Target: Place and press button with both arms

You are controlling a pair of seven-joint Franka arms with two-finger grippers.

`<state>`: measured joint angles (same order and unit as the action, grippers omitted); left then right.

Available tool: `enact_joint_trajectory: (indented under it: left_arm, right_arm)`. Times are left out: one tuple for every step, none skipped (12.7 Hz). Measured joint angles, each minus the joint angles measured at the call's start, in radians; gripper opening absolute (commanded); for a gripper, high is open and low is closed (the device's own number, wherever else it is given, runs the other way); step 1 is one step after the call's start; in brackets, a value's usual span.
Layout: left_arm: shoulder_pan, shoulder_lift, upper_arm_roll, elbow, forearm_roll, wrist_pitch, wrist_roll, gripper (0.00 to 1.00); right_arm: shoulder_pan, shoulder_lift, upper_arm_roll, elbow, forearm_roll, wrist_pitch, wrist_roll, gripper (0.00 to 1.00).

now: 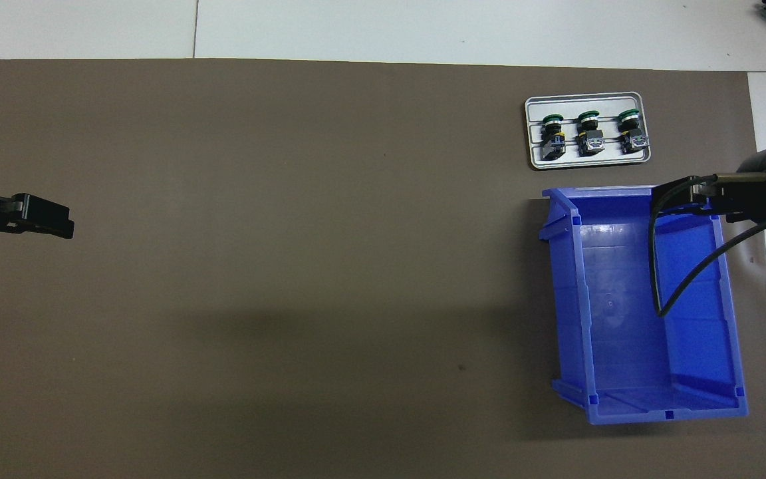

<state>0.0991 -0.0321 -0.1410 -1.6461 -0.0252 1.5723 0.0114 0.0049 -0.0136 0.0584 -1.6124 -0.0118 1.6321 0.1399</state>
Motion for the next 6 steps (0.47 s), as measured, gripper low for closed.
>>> enact_joint_trajectory:
  left_arm:
    - [0.0, 0.0, 0.0, 0.0, 0.0, 0.0, 0.0, 1.0]
    - [0.0, 0.0, 0.0, 0.0, 0.0, 0.0, 0.0, 1.0]
    - [0.0, 0.0, 0.0, 0.0, 0.0, 0.0, 0.0, 1.0]
    - [0.0, 0.0, 0.0, 0.0, 0.0, 0.0, 0.0, 1.0]
    - [0.0, 0.0, 0.0, 0.0, 0.0, 0.0, 0.0, 1.0]
    - [0.0, 0.0, 0.0, 0.0, 0.0, 0.0, 0.0, 1.0]
  right_arm:
    - [-0.001, 0.0, 0.0, 0.0, 0.0, 0.001, -0.001, 1.0]
    - [-0.003, 0.0, 0.0, 0.0, 0.0, 0.001, -0.008, 1.0]
    - [-0.006, 0.0, -0.001, 0.0, 0.0, 0.001, -0.017, 1.0]
    - [-0.009, 0.0, -0.001, -0.001, 0.0, 0.001, -0.028, 1.0]
    - [-0.01, 0.0, -0.001, -0.001, 0.0, 0.001, -0.033, 1.0]
    - [-0.01, 0.0, -0.001, -0.001, 0.0, 0.001, -0.034, 1.0]
